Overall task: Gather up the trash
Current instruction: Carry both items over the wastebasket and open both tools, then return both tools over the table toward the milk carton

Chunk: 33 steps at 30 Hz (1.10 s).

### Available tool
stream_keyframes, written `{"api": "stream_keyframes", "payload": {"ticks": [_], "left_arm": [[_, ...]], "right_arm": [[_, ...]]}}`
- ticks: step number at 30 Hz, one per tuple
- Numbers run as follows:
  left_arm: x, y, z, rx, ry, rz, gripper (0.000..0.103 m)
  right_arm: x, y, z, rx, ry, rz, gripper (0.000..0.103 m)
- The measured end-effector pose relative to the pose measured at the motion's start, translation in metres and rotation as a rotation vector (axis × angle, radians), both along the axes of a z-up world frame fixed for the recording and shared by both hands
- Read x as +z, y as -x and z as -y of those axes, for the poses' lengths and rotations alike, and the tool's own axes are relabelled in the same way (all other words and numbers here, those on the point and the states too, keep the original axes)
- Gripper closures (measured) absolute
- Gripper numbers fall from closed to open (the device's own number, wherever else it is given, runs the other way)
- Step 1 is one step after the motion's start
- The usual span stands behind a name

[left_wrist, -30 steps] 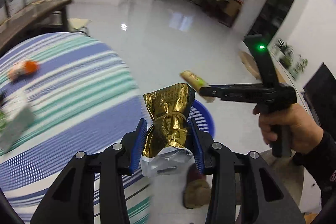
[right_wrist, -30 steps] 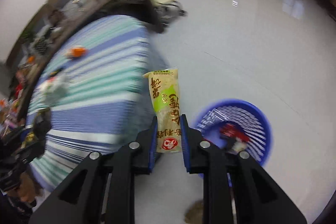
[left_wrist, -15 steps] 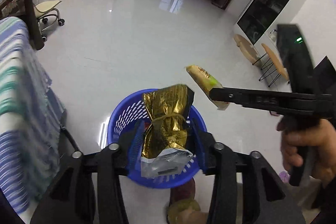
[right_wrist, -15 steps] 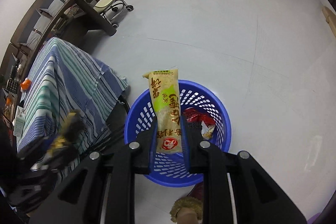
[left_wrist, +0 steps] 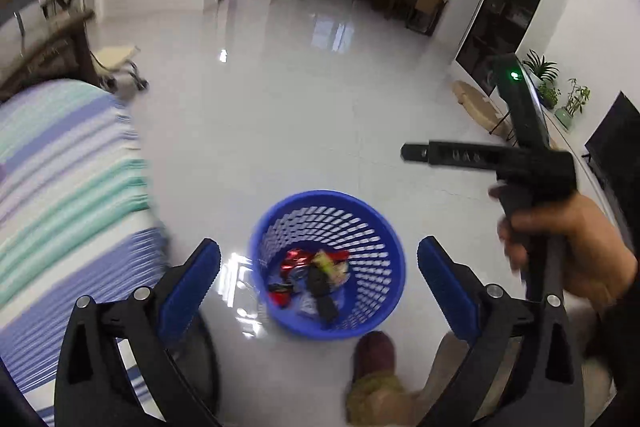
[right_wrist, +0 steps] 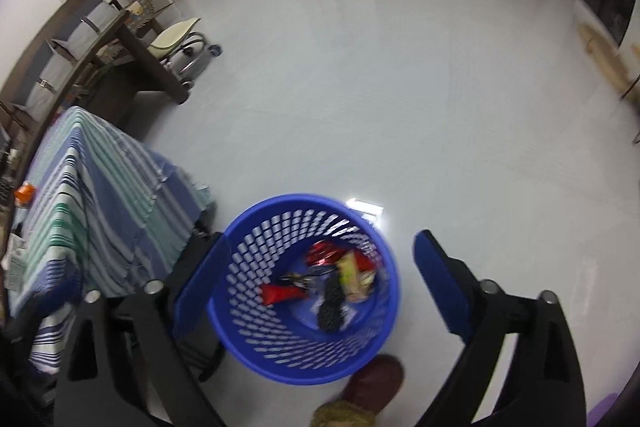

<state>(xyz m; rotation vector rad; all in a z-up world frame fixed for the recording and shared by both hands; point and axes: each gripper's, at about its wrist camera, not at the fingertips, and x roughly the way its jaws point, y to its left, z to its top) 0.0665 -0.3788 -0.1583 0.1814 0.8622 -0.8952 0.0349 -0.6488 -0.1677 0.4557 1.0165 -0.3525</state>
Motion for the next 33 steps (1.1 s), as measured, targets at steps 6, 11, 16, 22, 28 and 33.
{"api": "stream_keyframes", "payload": {"ticks": [6, 11, 16, 22, 28, 33], "left_arm": [[0.019, 0.007, -0.117, 0.142, -0.034, 0.047, 0.005], [0.006, 0.003, -0.217, 0.287, -0.107, 0.076, 0.005], [-0.009, -0.005, -0.299, 0.39, -0.201, 0.095, 0.005], [-0.01, -0.012, -0.361, 0.474, -0.219, 0.09, 0.005], [-0.012, -0.019, -0.393, 0.503, -0.206, 0.076, 0.005], [-0.007, -0.035, -0.403, 0.494, -0.159, 0.073, 0.005]], "right_arm": [[0.047, 0.008, -0.057, 0.033, 0.167, 0.124, 0.006], [0.067, 0.002, -0.144, 0.126, 0.273, 0.222, 0.005], [0.066, -0.002, -0.275, 0.365, 0.213, 0.303, 0.005], [0.06, -0.026, -0.379, 0.584, 0.181, 0.259, 0.005], [0.044, -0.047, -0.431, 0.678, 0.222, 0.193, 0.005], [0.029, -0.055, -0.444, 0.707, 0.232, 0.134, 0.005]]}}
